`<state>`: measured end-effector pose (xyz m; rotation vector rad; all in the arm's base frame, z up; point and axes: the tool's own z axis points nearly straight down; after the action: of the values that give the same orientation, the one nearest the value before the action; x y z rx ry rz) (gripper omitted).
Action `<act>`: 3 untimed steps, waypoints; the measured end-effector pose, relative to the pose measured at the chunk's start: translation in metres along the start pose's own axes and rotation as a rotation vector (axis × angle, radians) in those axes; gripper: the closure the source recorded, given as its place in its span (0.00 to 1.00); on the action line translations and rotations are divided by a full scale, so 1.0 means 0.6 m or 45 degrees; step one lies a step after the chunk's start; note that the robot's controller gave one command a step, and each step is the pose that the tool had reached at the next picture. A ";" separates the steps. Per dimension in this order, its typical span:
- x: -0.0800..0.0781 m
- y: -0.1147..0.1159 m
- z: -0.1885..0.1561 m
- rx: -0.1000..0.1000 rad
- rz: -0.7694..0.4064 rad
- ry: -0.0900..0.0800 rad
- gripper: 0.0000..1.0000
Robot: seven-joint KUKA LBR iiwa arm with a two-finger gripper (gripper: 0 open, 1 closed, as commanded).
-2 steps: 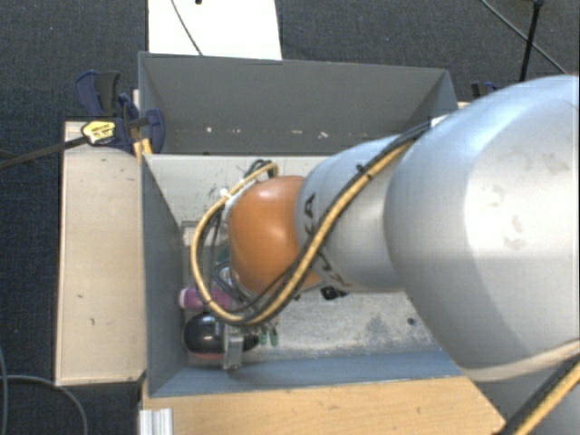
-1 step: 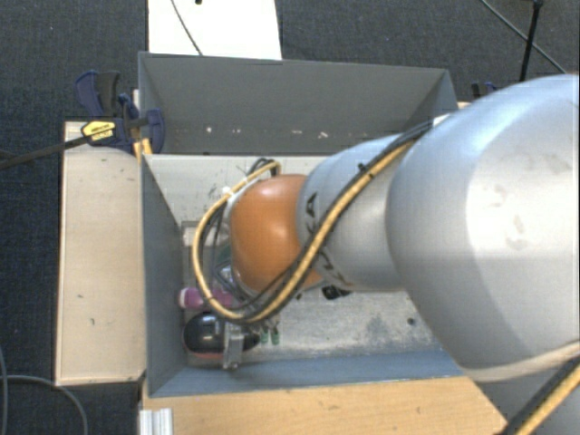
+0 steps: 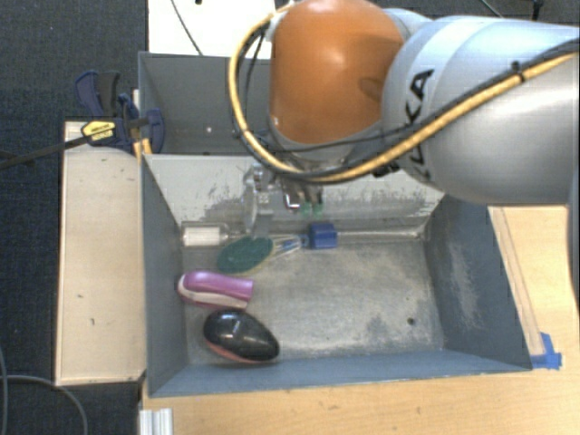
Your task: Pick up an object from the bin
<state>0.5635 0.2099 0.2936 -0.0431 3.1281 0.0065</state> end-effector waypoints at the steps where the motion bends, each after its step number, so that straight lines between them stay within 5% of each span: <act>1: -0.032 0.075 0.168 0.005 0.071 0.022 1.00; 3: -0.041 0.058 0.237 0.006 0.161 0.019 1.00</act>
Offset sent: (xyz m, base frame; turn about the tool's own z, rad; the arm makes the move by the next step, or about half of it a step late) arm 0.0205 0.0442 -0.0955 0.0589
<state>0.5888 0.2458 0.1522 0.1554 3.1394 0.0003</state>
